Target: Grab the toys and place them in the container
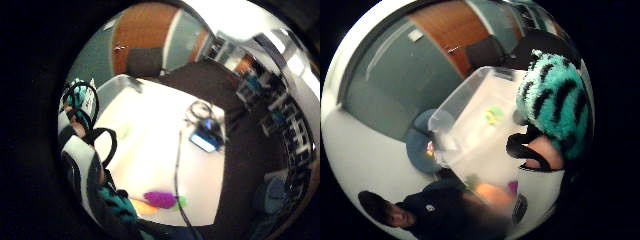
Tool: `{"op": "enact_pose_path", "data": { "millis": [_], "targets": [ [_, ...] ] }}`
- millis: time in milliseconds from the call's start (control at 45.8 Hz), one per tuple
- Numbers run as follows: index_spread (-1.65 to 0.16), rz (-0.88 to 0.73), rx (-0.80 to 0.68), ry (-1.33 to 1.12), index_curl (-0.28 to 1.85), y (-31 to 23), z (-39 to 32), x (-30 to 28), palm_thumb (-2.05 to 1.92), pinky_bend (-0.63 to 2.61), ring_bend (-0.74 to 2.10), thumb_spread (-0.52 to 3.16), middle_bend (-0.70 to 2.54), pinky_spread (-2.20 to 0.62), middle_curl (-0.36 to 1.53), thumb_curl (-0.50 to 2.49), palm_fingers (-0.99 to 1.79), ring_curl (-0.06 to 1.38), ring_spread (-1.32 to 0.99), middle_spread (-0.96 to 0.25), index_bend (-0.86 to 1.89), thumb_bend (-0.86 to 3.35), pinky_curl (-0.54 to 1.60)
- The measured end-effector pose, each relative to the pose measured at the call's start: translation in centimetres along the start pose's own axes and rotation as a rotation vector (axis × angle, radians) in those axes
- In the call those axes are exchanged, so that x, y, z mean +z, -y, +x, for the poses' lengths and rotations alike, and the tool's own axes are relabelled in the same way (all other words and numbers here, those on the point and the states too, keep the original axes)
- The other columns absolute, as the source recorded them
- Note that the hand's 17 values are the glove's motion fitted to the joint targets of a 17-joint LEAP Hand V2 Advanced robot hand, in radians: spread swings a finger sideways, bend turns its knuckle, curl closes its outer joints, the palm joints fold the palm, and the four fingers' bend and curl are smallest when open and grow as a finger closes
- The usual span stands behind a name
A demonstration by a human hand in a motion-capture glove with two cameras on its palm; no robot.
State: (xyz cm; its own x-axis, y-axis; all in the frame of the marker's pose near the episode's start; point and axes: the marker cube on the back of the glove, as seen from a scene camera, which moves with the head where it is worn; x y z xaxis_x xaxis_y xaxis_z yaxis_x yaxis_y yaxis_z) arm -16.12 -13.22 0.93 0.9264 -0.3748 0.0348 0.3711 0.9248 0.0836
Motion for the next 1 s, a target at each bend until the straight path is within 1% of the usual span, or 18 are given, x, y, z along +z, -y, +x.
{"op": "enact_pose_path", "data": {
  "millis": [44, 109, 153, 240, 305, 327, 349, 371, 393, 414, 436, 502, 611, 698, 742, 785, 873, 1003],
  "targets": [
    [-0.15, -0.015, -0.023, -0.049, 0.28, 2.1, -2.7, 1.4, 0.59, 1.01, 1.42, 1.25, 1.07, -0.37, 0.71, 0.55, 1.2, 0.51, -0.25, -0.18, 0.34, 0.17, 0.45],
    [-0.16, -0.044, 0.051, -0.012, 0.3, 5.0, -8.2, 4.1, 0.59, 1.02, 1.43, 1.21, 1.07, -0.37, 0.71, 0.57, 1.19, 0.51, -0.25, -0.19, 0.36, 0.15, 0.46],
    [-0.16, -0.068, 0.039, -0.048, 0.31, 6.1, -11.2, 6.3, 0.59, 1.03, 1.43, 1.2, 1.07, -0.37, 0.72, 0.58, 1.18, 0.51, -0.25, -0.19, 0.36, 0.14, 0.47],
    [-0.17, -0.151, -0.015, -0.082, 0.32, 6.7, -14.8, 9.6, 0.58, 1.04, 1.45, 1.2, 1.07, -0.37, 0.73, 0.59, 1.14, 0.52, -0.25, -0.2, 0.33, 0.13, 0.47],
    [-0.17, -0.288, -0.014, -0.072, 0.32, 6.3, -15.2, 10.8, 0.51, 1.01, 1.44, 1.22, 1.06, -0.37, 0.72, 0.57, 1.06, 0.51, -0.25, -0.2, 0.26, 0.08, 0.46],
    [-0.17, -0.337, -0.009, -0.061, 0.31, 6.1, -15.0, 11.0, 0.41, 1.03, 1.38, 1.26, 0.98, -0.37, 0.7, 0.54, 0.9, 0.49, -0.25, -0.19, 0.21, 0.03, 0.46],
    [-0.17, -0.373, -0.003, -0.033, 0.32, 5.9, -14.8, 11.0, 0.4, 1.05, 1.36, 1.29, 0.95, -0.37, 0.7, 0.52, 0.82, 0.5, -0.26, -0.19, 0.19, 0.02, 0.48],
    [-0.16, -0.392, 0.005, 0.006, 0.33, 5.6, -14.7, 10.8, 0.28, 1.03, 1.24, 1.28, 0.77, -0.32, 0.65, 0.48, 0.28, 0.47, -0.26, -0.19, 0.16, -0.05, 0.48],
    [-0.15, -0.393, 0.016, 0.042, 0.39, 5.4, -14.4, 10.5, 0.22, 1.06, 1.12, 1.28, 0.68, -0.27, 0.65, 0.46, -0.06, 0.49, -0.24, -0.17, 0.24, -0.07, 0.54],
    [-0.15, -0.384, 0.027, 0.068, 0.43, 5.0, -14.0, 10.0, 0.16, 1.06, 0.98, 1.26, 0.61, -0.23, 0.63, 0.44, -0.3, 0.48, -0.2, -0.15, 0.29, -0.09, 0.56],
    [-0.15, -0.37, 0.037, 0.087, 0.41, 4.6, -13.4, 9.5, 0.09, 1.06, 0.83, 1.24, 0.53, -0.19, 0.59, 0.43, -0.42, 0.43, -0.17, -0.13, 0.29, -0.11, 0.54],
    [-0.14, -0.34, 0.064, 0.133, 0.35, 2.5, -10.1, 7.1, 0.02, 1.0, 0.61, 1.22, 0.43, -0.13, 0.52, 0.4, -0.34, 0.32, -0.13, -0.1, 0.24, -0.08, 0.45],
    [-0.15, -0.324, 0.144, 0.181, 0.33, -2.8, -1.8, 2.5, -0.03, 0.9, 0.45, 1.23, 0.32, -0.05, 0.46, 0.37, -0.18, 0.21, -0.09, -0.08, 0.22, -0.05, 0.38],
    [-0.17, -0.352, 0.035, 0.063, 0.35, -9.4, 0.9, 1.1, -0.02, 0.81, 0.4, 1.25, 0.32, -0.02, 0.46, 0.36, -0.08, 0.19, -0.08, -0.08, 0.23, -0.03, 0.35],
    [-0.17, -0.37, 0.036, -0.02, 0.35, -12.5, 2.5, 1.1, -0.02, 0.78, 0.4, 1.26, 0.31, -0.01, 0.45, 0.35, -0.06, 0.19, -0.08, -0.07, 0.23, -0.03, 0.34],
    [-0.18, -0.387, 0.089, -0.053, 0.36, -14.9, 4.2, 1.4, -0.02, 0.76, 0.38, 1.27, 0.31, 0.0, 0.45, 0.34, -0.04, 0.19, -0.08, -0.07, 0.22, -0.03, 0.33],
    [-0.19, -0.434, 0.226, 0.035, 0.36, -19.1, 7.3, 3.1, -0.02, 0.73, 0.36, 1.29, 0.3, 0.01, 0.44, 0.33, -0.03, 0.18, -0.07, -0.06, 0.21, -0.02, 0.32],
    [-0.2, -0.476, 0.24, 0.114, 0.37, -24.5, 7.8, 9.1, -0.02, 0.72, 0.38, 1.31, 0.28, 0.02, 0.43, 0.32, 0.02, 0.19, -0.08, -0.05, 0.18, -0.02, 0.32]
  ]
}}
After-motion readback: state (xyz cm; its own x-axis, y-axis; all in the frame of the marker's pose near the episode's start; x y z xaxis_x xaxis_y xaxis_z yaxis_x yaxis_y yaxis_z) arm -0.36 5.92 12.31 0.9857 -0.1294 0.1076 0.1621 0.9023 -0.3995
